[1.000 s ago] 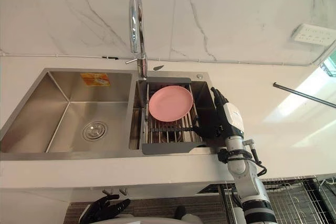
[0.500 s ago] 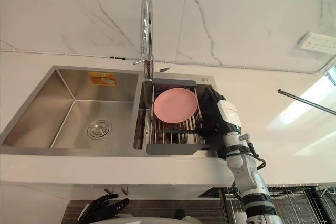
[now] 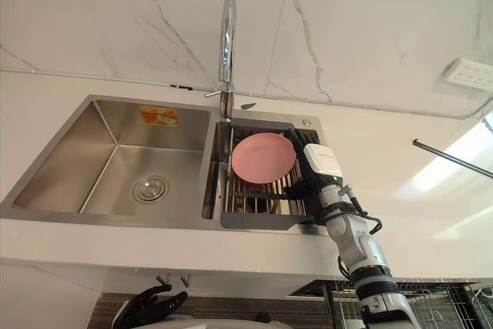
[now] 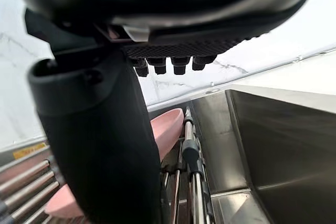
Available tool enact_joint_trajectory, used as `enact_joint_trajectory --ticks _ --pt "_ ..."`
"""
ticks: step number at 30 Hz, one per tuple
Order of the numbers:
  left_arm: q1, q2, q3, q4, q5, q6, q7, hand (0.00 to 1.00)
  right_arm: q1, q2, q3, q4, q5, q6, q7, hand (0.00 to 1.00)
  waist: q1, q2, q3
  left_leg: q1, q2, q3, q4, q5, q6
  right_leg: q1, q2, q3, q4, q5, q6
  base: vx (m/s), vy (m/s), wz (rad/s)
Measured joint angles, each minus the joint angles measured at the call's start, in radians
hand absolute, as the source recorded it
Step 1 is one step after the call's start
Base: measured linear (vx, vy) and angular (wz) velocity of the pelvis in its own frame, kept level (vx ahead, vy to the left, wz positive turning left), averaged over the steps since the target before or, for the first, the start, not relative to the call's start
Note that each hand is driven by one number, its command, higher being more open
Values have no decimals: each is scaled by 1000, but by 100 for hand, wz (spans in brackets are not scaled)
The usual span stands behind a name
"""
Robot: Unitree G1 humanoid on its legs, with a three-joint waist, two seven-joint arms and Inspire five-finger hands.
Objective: Walk over to the sink, pick up the cup, carry it to the dishwasher, place the cup inside the dishwasher, then close the dishwasher door
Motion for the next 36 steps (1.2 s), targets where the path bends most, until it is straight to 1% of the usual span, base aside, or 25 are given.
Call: enact_joint_trajectory --ticks 6,14,20,26,32,36 --pt "4 1 0 -18 0 0 -1 100 -47 -3 10 61 -70 36 -35 100 7 -6 5 0 -10 -15 -16 11 5 1 -7 -13 -3 0 1 -13 13 7" --pt "6 1 1 -31 0 0 -3 100 -79 -3 33 90 -124 56 -111 100 13 -10 19 0 -20 -20 -24 16 11 1 -16 -18 -3 3 5 -9 11 1" --pt "6 0 1 -33 -1 0 -3 100 -88 -3 35 111 -143 68 -144 100 13 -6 24 -2 -24 -25 -27 17 13 0 -20 -23 -4 3 6 -2 3 1" --pt "5 -2 -1 -39 -10 -1 -5 100 -141 -7 37 162 -173 107 -160 100 14 -1 35 -16 -31 -35 -36 27 18 -13 -27 -32 -4 4 7 -17 17 5" --pt "5 -4 -1 -39 -12 -1 -5 100 -161 -34 40 198 -182 118 -189 100 16 1 36 -16 -32 -40 -50 35 17 -16 -28 -38 -7 4 7 -2 7 2" --pt "4 -4 -1 -39 -12 -2 -6 100 -167 -42 40 202 -182 105 -205 100 16 2 39 -21 -33 -40 -60 40 16 -25 -28 -38 -7 4 7 0 0 0"
